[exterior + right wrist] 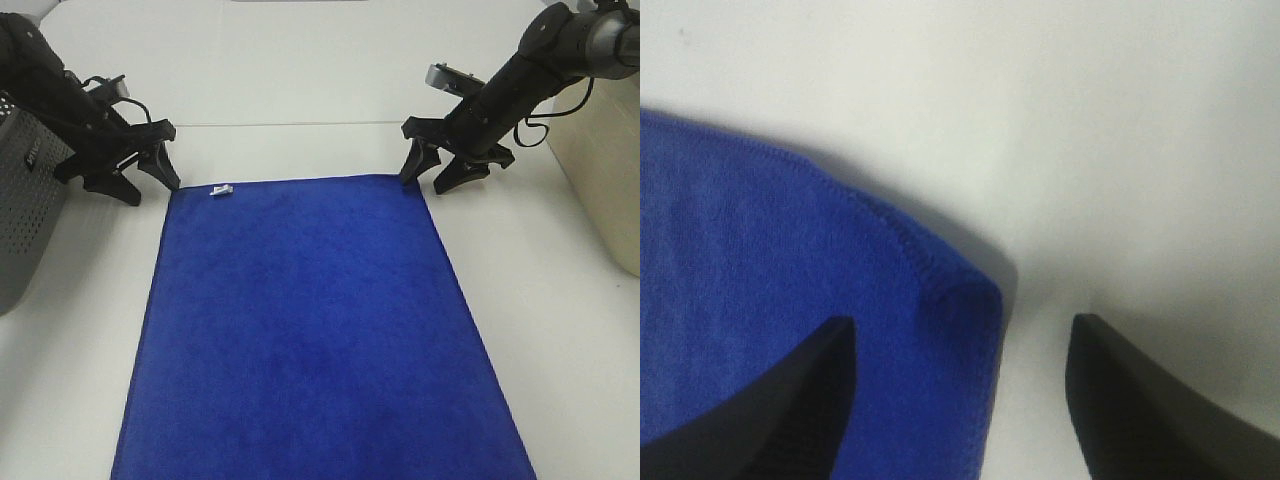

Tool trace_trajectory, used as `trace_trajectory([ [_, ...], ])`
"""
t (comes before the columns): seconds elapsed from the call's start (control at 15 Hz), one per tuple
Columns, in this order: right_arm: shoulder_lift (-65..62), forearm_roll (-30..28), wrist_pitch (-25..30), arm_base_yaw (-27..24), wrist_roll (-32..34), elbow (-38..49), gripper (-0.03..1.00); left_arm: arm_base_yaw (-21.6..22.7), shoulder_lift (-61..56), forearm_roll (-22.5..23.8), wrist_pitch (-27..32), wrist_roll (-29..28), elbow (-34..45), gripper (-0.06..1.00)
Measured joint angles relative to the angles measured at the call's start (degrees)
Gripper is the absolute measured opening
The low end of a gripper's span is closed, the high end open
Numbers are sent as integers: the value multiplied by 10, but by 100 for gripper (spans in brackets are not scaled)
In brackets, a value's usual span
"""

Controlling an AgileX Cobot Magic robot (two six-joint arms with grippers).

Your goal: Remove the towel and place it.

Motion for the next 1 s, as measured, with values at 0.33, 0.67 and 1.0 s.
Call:
trace_trajectory([
  [0.33, 10, -13, -9, 0, 0, -14, 61, -2, 5, -14, 1, 31, -4, 59],
  [0.67, 10, -19, -9, 0, 0, -15, 61, -9, 11, -50, 1, 53, -4, 59],
  [1.0, 15, -7, -14, 1, -6, -15, 61, -40, 26, -94, -19, 60, -10, 58],
])
